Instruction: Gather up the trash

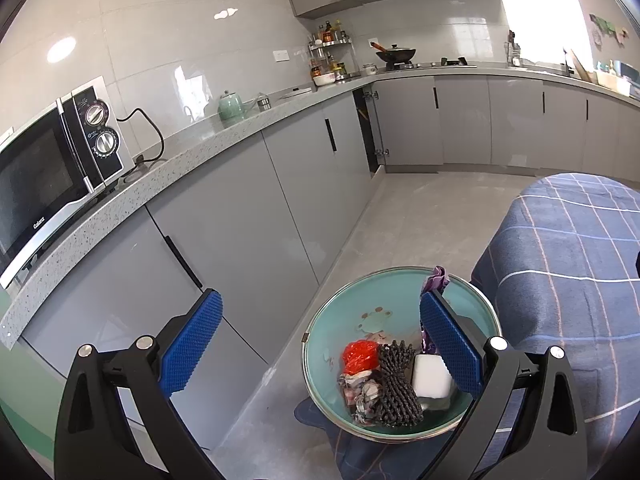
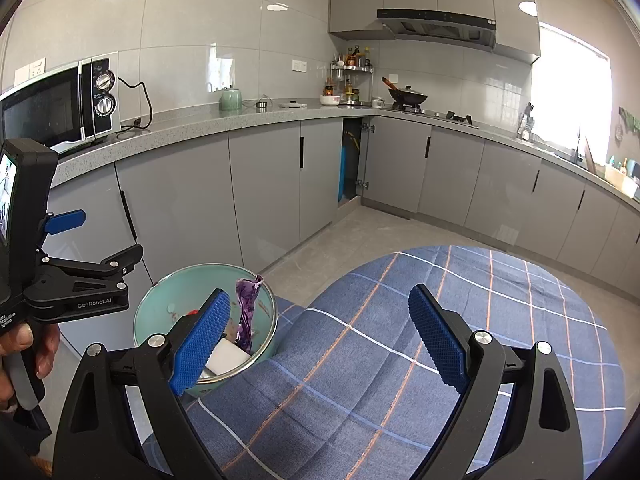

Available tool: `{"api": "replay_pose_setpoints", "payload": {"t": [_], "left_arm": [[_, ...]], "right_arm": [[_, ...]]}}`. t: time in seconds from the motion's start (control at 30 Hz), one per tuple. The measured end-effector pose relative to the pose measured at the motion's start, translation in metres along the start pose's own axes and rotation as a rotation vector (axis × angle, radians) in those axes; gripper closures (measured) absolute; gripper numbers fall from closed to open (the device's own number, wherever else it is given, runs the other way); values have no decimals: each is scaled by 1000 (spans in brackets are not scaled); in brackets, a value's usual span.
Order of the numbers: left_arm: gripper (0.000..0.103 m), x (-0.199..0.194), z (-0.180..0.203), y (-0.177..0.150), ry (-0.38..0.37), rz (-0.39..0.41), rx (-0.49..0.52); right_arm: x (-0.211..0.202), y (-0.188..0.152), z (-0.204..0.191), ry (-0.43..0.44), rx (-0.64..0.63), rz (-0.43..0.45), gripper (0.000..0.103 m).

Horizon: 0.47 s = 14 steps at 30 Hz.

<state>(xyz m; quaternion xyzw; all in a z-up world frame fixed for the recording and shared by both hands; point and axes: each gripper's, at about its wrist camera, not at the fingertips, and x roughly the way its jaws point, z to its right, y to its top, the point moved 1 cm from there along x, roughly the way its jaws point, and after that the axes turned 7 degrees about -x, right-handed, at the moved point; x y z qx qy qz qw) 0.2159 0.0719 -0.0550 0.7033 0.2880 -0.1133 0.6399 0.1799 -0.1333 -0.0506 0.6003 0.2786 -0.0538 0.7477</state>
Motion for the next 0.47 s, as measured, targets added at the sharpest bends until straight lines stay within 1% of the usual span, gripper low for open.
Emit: {"api": "replay_pose_setpoints", "payload": {"t": [0.23, 0.47], "left_arm": [[6, 1, -2, -1, -2, -3, -2], [6, 1, -2, -1, -27, -9, -14]], "right_arm": [[1, -3, 0, -1, 2, -3, 13], [1, -4, 0, -3, 3, -2, 13]]}}
